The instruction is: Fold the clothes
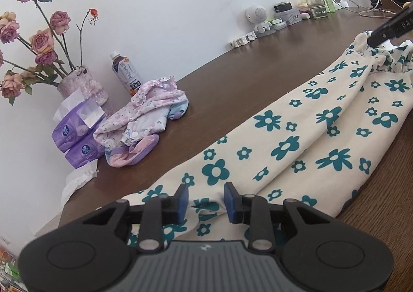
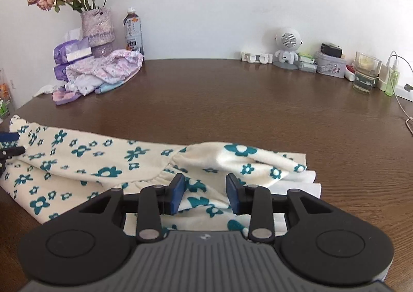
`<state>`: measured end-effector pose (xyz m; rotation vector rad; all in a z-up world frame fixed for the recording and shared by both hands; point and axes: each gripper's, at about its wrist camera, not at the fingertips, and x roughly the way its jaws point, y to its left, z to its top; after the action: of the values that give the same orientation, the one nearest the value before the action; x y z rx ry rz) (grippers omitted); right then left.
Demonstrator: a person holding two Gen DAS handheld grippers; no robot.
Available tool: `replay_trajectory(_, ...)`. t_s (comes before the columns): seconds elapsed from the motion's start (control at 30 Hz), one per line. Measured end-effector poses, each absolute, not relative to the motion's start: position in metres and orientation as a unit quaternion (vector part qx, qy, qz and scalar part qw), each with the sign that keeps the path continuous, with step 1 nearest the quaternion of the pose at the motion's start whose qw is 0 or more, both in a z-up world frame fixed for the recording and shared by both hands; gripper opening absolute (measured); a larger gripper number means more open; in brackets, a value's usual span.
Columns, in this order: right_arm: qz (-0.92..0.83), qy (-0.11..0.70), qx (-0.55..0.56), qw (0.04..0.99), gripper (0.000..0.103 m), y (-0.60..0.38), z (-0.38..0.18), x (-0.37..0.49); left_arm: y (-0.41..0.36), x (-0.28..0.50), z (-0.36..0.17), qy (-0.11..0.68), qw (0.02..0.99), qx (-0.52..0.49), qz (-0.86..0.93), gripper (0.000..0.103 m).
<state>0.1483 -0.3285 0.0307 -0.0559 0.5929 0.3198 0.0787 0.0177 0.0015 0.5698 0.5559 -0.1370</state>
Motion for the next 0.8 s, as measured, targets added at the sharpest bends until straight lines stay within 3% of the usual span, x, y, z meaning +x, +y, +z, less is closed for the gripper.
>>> replay_trajectory(0.07, 0.145, 0.272, -0.034, 0.951, 0.034, -0.33, 0.039, 0.15, 0.017, 0.078, 0.001, 0.27, 0.92, 0.277, -0.066, 0.028)
replay_trajectory(0.43, 0.064, 0.335, 0.061, 0.938, 0.034, -0.379, 0.015, 0.185, 0.017, 0.078, 0.001, 0.269, 0.92, 0.278, -0.066, 0.028)
replay_trajectory(0.5, 0.074, 0.334, 0.068, 0.937, 0.022, -0.38, 0.013, 0.188, 0.017, 0.078, 0.001, 0.269, 0.92, 0.277, -0.066, 0.028)
replay_trajectory(0.53, 0.08, 0.332, 0.069, 0.937, 0.003, -0.379, 0.014, 0.187, 0.018, 0.078, 0.001, 0.269, 0.92, 0.277, -0.066, 0.028)
replay_trajectory(0.8, 0.089, 0.298, 0.078, 0.947, 0.002, -0.386, 0.042, 0.151, 0.018, 0.078, 0.0, 0.268, 0.92, 0.277, -0.066, 0.028)
